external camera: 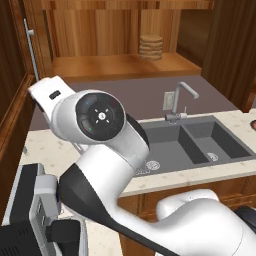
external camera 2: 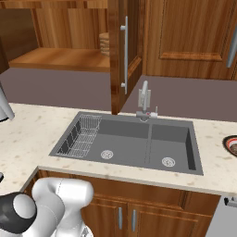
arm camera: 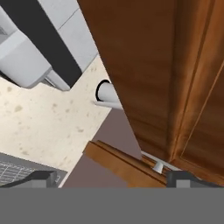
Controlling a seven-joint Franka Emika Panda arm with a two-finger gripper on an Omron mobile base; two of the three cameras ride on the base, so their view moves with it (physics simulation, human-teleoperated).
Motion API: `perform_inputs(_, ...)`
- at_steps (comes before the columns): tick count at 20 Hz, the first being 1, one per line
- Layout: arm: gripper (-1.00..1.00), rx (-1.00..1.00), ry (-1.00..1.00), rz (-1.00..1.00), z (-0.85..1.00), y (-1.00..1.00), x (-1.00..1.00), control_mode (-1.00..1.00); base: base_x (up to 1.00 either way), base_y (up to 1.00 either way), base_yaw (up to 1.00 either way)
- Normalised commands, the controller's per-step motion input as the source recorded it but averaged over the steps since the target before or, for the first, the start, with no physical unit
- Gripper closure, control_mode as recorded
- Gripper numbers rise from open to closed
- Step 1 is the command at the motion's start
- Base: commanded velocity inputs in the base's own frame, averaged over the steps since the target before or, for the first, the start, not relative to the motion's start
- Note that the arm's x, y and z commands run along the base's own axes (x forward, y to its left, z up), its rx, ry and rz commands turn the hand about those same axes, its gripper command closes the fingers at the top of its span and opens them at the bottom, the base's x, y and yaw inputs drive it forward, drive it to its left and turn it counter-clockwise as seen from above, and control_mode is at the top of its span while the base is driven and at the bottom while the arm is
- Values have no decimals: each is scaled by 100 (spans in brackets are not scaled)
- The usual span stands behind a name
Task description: Pick the avocado and bread from the counter and place them on the plate. Then pick the jam from the cabinet and place it next to the plate. Lastly close the cabinet door.
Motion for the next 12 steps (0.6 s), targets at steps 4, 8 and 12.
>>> perform_inputs(4,-100,0,-4,0,0,0,28,-100,0,0,0)
perform_inputs(8,-100,1,-2,0,0,1,36,-100,0,0,0)
perform_inputs(12,-100,1,-1,0,0,3,35,-100,0,0,0)
